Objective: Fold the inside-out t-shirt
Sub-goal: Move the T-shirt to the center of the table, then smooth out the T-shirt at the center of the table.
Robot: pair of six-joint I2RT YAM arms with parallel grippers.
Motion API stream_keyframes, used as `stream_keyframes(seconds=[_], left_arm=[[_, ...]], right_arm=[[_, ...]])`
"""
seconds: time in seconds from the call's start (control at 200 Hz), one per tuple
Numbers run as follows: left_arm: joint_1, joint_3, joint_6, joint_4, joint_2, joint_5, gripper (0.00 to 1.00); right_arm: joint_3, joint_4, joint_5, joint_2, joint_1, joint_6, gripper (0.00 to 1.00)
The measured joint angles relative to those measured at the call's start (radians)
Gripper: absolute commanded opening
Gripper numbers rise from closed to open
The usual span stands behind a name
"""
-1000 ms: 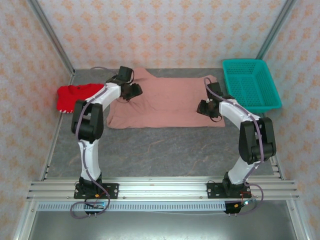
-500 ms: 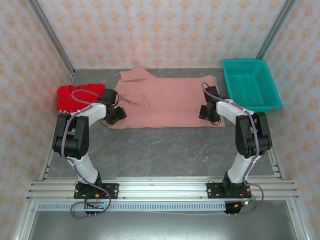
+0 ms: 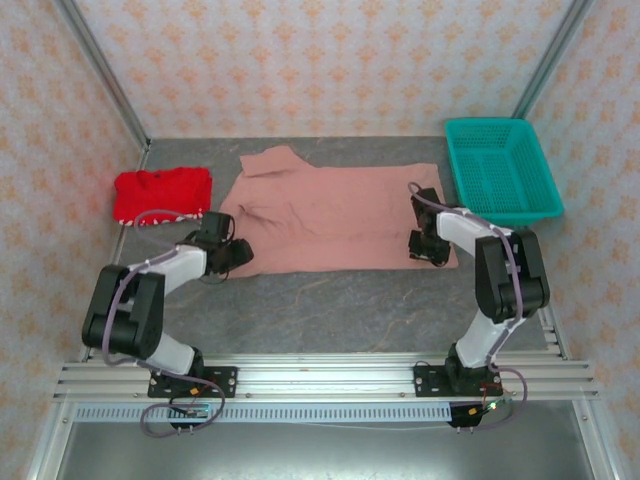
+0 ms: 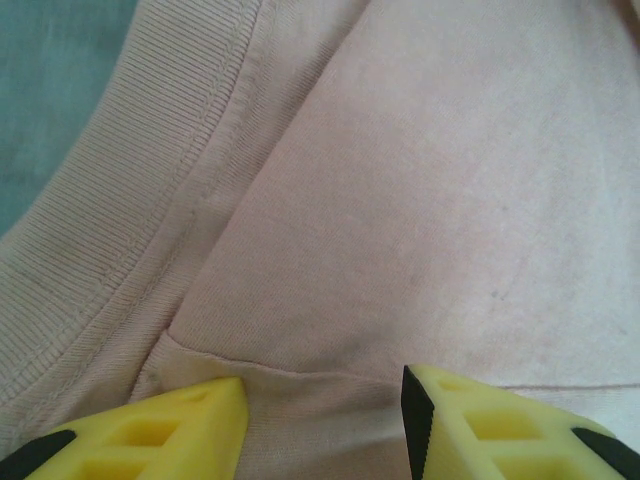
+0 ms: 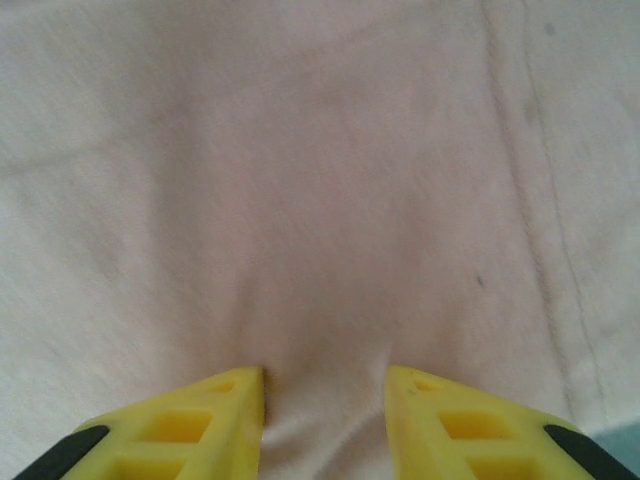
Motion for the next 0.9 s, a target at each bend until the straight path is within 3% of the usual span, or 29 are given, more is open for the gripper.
stream_keyframes(seconds=[0.26,0.666,0.901], left_arm=[[-0.01,-0.017,-0.056,-0.127,-0.13,-0.029,0.48],[-0.028,0.357,-0.033,-0.087,0.279,0.031,0.27],[-0.028,0.485,-0.019,-0.098,0.397,0.049,0.26]], right_arm=[[-0.091,-0.071,-0.005,-0.195,0.013,0.025,0.42],[-0.028,0.003,-0.077,-0.172,0.023,0.026,0.41],[-0.028,0.015,-0.087,-0.172,0.023,0.026,0.41]])
